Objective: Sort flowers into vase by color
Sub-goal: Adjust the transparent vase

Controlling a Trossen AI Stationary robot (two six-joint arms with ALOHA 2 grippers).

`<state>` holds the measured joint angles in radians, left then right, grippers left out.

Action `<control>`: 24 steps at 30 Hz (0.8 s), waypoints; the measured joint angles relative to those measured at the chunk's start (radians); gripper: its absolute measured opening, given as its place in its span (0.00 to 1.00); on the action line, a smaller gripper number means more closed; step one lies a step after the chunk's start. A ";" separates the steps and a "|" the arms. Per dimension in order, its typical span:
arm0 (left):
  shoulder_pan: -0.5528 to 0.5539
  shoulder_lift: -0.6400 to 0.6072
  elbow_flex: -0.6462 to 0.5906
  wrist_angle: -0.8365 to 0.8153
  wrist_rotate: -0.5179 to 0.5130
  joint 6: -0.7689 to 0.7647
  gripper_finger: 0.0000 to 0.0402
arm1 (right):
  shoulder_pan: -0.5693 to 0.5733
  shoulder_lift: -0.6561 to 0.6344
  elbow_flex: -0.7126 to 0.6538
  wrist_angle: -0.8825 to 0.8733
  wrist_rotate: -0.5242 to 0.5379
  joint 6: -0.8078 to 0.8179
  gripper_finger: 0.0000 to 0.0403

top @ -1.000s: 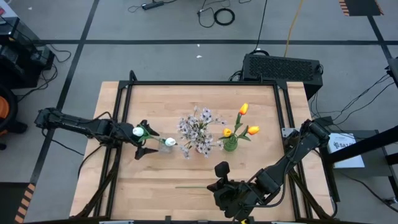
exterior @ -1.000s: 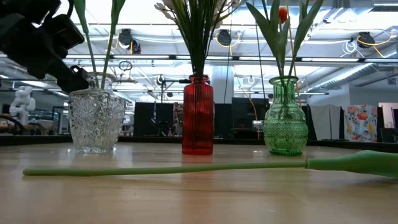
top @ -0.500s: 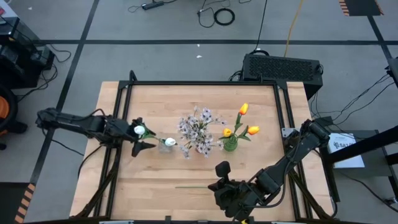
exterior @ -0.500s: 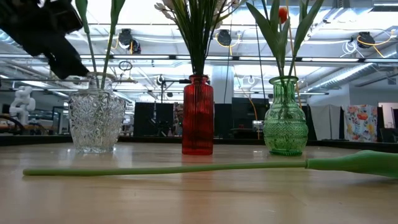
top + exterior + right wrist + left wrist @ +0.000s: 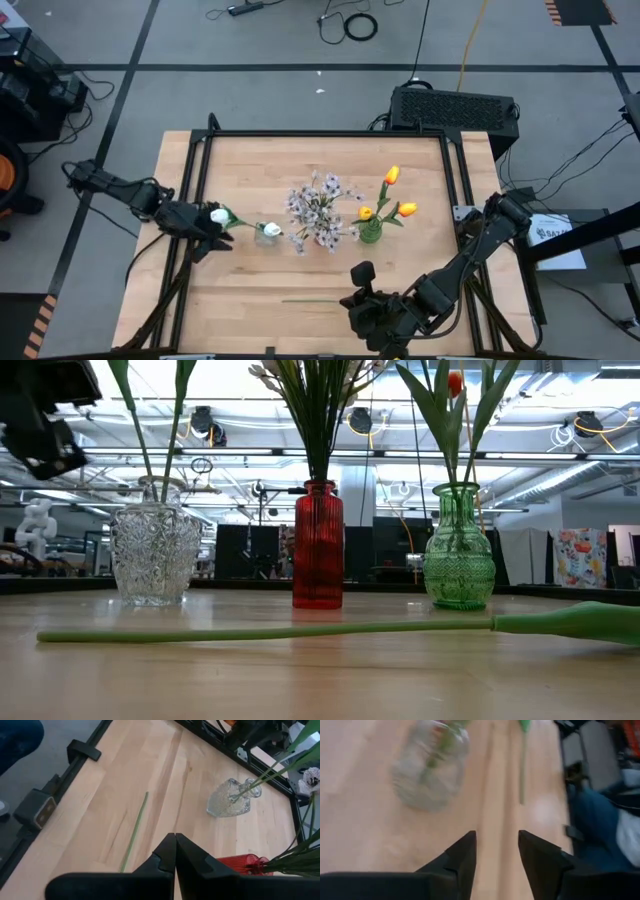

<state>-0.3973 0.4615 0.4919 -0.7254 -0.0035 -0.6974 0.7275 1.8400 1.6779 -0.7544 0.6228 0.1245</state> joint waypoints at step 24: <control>-0.391 0.598 0.000 0.255 -0.611 -0.427 0.21 | 0.040 -0.015 0.000 -0.060 0.007 0.055 0.00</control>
<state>-0.7884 1.0593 0.4915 -0.4702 -0.6148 -1.1241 0.7677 1.8252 1.6783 -0.8146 0.6301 0.1799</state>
